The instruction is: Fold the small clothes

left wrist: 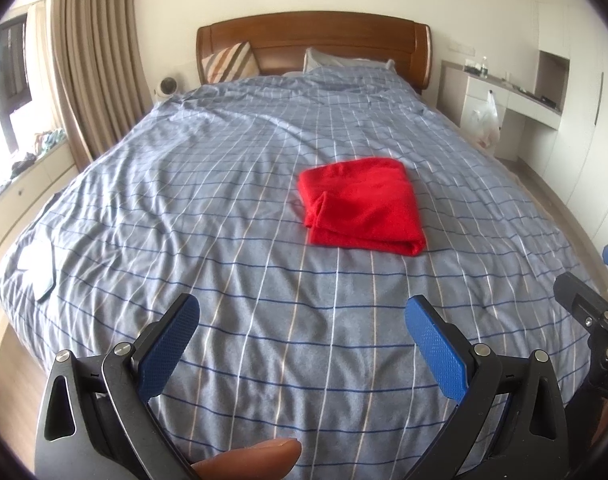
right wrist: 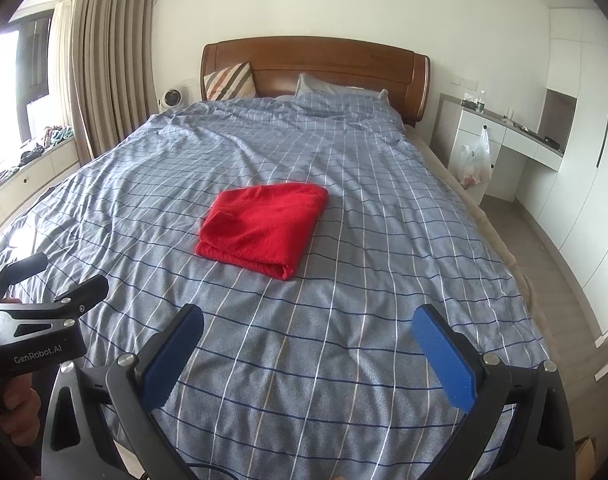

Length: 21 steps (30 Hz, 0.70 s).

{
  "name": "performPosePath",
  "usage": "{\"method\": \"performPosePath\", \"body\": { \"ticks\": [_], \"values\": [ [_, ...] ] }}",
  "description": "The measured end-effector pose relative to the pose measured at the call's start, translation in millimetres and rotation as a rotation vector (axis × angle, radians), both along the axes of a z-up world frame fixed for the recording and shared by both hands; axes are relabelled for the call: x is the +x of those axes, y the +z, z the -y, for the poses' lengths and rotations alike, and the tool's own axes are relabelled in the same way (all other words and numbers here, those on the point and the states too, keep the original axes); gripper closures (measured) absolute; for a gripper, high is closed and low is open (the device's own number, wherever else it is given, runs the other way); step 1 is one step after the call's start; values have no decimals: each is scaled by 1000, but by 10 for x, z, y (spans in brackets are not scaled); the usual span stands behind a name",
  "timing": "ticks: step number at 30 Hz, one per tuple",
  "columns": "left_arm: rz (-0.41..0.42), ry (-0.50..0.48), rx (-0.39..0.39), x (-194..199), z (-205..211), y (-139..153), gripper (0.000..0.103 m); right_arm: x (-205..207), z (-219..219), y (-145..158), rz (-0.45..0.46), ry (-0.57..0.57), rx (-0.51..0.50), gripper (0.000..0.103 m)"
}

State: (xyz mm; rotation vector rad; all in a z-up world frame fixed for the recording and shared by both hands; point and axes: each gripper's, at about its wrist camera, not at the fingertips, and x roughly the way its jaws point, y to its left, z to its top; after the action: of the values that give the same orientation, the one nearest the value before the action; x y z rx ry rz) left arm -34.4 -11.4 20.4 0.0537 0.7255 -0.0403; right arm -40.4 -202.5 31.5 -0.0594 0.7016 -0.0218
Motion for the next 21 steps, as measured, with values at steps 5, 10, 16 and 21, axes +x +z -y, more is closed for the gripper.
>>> {"method": "performPosePath", "body": {
  "ticks": [5,10,16,21],
  "values": [
    [-13,5,13,-13,18,0,0,-15,-15,2,-5,2,3,0],
    [-24,16,44,-2,41,-10,0,-25,-33,0,-11,-2,1,0],
    [-8,19,57,-31,59,22,0,-27,-31,3,-9,-2,-8,0],
    [3,18,49,-50,64,64,0,-32,-25,11,-5,-3,-11,0]
  ]
}}
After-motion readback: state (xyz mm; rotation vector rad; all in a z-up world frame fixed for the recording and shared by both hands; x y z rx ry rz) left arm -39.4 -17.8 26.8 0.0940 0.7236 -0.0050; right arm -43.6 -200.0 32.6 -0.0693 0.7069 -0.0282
